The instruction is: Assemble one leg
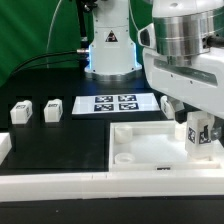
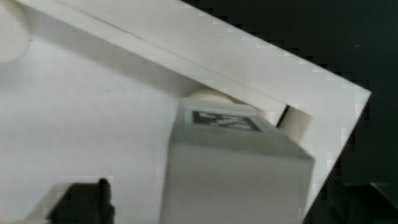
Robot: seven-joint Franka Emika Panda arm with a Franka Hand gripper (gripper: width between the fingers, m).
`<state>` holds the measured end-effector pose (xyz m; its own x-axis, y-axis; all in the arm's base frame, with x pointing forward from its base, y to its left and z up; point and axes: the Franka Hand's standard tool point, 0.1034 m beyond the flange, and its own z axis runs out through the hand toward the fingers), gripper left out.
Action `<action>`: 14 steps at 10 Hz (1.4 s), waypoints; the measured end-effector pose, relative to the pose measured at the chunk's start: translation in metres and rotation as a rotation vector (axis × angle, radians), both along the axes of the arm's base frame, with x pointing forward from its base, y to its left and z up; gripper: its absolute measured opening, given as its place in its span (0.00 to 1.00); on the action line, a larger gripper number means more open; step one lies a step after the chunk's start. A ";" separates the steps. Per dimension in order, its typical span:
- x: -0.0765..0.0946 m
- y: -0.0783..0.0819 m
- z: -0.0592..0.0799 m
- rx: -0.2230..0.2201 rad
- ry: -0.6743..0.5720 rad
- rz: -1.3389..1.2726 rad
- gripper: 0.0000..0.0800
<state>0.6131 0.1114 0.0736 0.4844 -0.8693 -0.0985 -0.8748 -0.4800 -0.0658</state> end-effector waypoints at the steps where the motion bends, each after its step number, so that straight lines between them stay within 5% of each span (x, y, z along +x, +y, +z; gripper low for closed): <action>1: -0.001 0.000 -0.001 -0.002 -0.011 0.136 0.80; 8: -0.003 0.013 -0.002 -0.056 -0.074 0.966 0.81; 11: -0.002 0.007 -0.003 -0.058 -0.100 1.310 0.81; 14: -0.002 0.007 -0.004 -0.057 -0.101 1.324 0.81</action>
Offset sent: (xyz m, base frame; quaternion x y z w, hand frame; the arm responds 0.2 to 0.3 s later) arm -0.0040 0.0026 -0.0046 -0.0352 0.0079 -0.2156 0.9758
